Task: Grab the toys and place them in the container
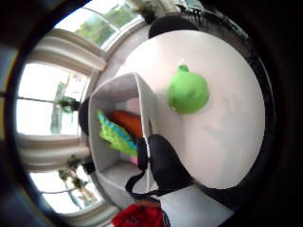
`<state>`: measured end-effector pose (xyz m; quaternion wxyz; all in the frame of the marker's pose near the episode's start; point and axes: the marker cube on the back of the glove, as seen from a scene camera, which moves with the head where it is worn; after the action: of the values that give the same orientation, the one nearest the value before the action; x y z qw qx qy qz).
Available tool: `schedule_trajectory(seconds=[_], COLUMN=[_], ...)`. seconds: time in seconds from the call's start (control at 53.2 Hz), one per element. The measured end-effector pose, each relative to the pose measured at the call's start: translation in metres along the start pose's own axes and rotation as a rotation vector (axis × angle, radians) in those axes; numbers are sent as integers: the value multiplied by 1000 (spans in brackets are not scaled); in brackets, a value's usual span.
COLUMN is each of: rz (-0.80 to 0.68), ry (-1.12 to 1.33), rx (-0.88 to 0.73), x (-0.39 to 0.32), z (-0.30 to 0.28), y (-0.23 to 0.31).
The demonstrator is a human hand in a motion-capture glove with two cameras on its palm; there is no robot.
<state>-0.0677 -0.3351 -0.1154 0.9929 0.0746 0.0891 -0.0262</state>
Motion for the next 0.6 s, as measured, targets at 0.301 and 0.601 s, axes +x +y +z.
schedule_trajectory(seconds=[0.301, 0.601], rz=[-3, -6], ry=[-48, -35], rx=[-84, -598], x=[-26, -56], z=[53, 166], y=[-70, -86])
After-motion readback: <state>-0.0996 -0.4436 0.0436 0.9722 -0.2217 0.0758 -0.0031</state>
